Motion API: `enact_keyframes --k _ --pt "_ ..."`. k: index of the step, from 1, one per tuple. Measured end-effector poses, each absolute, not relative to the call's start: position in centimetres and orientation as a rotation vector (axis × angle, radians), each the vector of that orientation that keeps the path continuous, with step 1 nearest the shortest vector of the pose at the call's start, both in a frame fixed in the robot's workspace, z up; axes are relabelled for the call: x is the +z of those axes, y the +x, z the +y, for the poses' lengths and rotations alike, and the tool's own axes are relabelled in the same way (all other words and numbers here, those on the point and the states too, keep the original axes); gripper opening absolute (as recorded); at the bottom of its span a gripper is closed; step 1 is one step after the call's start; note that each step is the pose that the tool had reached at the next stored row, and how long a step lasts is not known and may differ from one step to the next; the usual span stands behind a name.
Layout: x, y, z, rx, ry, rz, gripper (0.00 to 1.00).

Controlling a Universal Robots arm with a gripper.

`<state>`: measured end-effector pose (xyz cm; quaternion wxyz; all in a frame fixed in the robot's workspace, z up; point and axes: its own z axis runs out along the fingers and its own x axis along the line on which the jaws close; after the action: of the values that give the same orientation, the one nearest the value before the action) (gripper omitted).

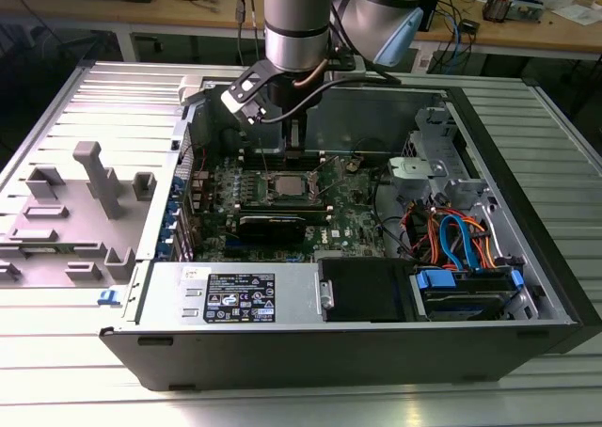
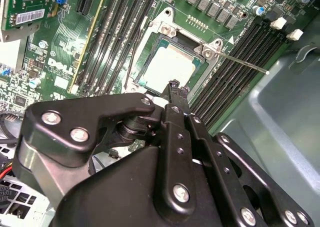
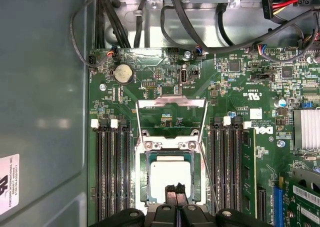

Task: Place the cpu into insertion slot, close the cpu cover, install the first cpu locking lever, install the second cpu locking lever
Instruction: 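Close the cpu cover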

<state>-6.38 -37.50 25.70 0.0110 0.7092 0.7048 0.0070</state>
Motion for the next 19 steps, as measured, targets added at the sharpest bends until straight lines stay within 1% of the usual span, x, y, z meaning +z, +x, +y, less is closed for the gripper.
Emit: enact_keyframes --k 19 --pt "26.34 -6.38 -37.5 0.022 2.213 2.199 0.11"
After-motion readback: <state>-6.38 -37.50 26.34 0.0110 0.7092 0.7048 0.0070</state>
